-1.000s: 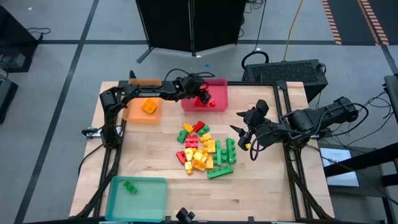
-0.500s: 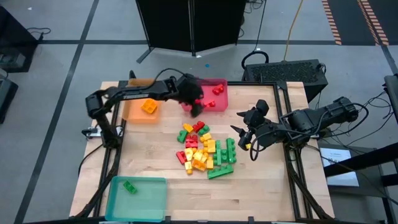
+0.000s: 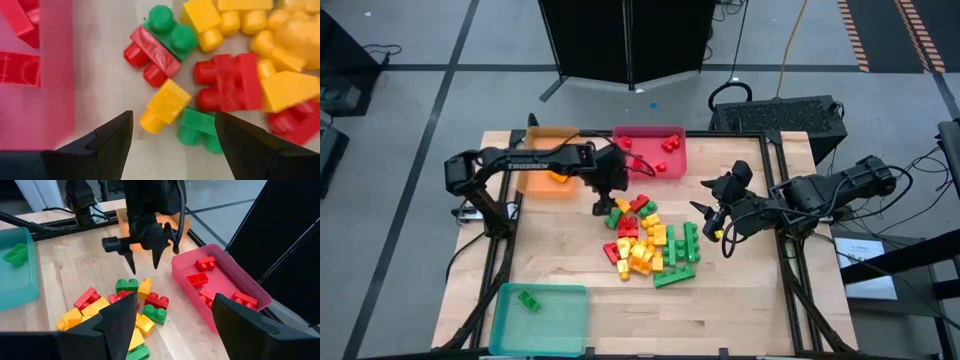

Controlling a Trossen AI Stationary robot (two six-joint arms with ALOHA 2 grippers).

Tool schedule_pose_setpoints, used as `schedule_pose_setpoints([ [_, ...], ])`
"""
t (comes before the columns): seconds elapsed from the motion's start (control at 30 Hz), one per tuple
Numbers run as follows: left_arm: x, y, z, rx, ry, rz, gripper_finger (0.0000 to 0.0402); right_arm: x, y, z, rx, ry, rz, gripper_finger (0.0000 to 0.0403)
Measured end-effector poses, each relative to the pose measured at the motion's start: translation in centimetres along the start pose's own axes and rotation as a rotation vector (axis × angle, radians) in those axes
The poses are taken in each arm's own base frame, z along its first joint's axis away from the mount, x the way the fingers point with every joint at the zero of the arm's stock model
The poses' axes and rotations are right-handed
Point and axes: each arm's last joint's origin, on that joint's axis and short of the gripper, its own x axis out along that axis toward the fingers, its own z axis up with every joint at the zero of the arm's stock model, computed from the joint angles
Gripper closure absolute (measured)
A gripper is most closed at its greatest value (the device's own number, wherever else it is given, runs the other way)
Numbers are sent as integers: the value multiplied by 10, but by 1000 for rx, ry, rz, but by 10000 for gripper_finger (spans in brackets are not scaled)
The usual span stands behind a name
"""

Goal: Sort blocks
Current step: Put the yellow game piece into the yellow bin

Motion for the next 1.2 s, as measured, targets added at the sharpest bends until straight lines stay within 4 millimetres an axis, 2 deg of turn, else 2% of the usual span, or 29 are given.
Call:
schedule_pose_setpoints([
  [0.23,16,-1,-12,24,-32,11,118,0,0,0,10,0,0,154],
  [0.53,27,1,-15,90,-86,36,118,0,0,0,10,0,-1,154],
  [0.8,43,5,-18,90,-31,99,118,0,0,0,15,2,-3,154],
  [1.2,62,-5,-23,79,62,63,118,0,0,0,24,0,-1,154],
])
